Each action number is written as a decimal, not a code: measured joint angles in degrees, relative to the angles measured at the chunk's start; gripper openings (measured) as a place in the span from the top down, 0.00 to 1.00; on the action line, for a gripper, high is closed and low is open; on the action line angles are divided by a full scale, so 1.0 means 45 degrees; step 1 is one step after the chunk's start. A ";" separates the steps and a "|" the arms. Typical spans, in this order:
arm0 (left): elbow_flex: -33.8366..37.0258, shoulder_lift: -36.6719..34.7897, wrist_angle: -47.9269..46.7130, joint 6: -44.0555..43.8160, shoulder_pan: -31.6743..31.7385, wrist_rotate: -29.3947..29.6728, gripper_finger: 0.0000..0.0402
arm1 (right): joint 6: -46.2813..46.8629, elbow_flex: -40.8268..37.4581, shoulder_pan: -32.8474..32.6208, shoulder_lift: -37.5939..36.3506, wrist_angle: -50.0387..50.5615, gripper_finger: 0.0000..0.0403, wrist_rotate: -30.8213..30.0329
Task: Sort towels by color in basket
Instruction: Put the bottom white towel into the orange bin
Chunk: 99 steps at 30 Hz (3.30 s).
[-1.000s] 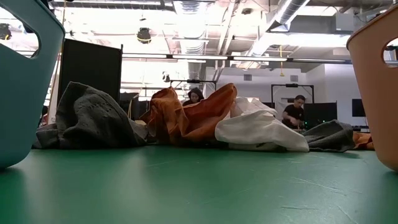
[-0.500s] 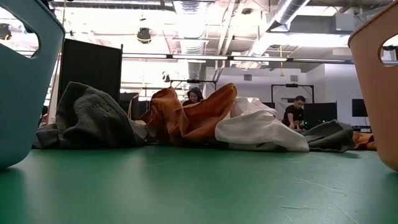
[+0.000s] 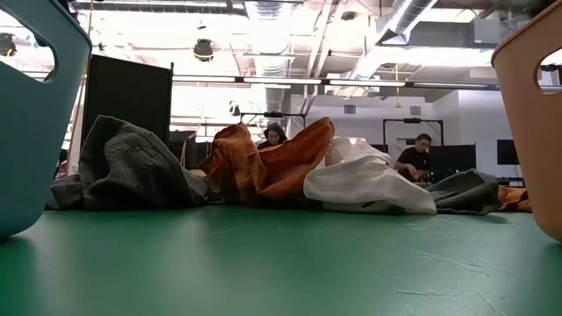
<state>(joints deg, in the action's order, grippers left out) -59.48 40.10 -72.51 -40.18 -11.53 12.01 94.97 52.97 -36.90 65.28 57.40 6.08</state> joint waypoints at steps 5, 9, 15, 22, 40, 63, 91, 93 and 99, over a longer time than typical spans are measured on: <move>0.0000 0.0000 0.0022 -0.0101 -0.0005 0.0069 0.73 | -0.1275 0.0000 0.1576 -0.0278 0.0199 0.25 -0.3721; 0.0000 0.0003 0.0586 -0.0112 -0.0001 0.0590 0.73 | -0.3966 0.0000 0.3671 0.0265 0.0086 0.25 -0.5094; 0.0000 0.0005 0.1961 -0.0085 -0.0005 0.0830 0.73 | -0.8378 0.0000 0.6935 0.1942 -0.1814 0.25 -0.5110; 0.0000 -0.0005 0.2232 -0.1075 -0.0003 0.0373 0.73 | -1.1568 0.0000 0.9376 0.3729 -0.5180 0.25 -0.4798; 0.0000 0.0005 0.2390 -0.3138 -0.0005 -0.1005 0.73 | -1.3504 0.0000 1.0281 0.5891 -0.6574 0.94 -0.0724; 0.0000 -0.0097 0.6092 -0.0215 -0.0005 0.0039 0.73 | -1.1836 0.0001 0.6319 -0.4022 -1.3054 0.94 -0.0708; 0.0000 -0.0175 0.4935 0.0573 -0.0004 -0.0049 0.73 | -0.3587 0.0000 -0.2877 -0.0895 -0.3160 0.94 0.1287; 0.0000 -0.0175 0.4935 0.0573 -0.0005 -0.0049 0.73 | -0.3990 0.0000 -0.2458 -0.0406 -0.2717 0.94 0.1165; 0.0000 -0.0175 0.4934 0.0654 -0.0005 -0.0049 0.73 | -0.5169 0.0000 -0.1060 0.1271 -0.2522 0.94 0.0580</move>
<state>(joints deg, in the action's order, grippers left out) -59.48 39.31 -50.31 -37.24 -11.55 11.79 71.71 52.97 -41.67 71.00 46.06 8.69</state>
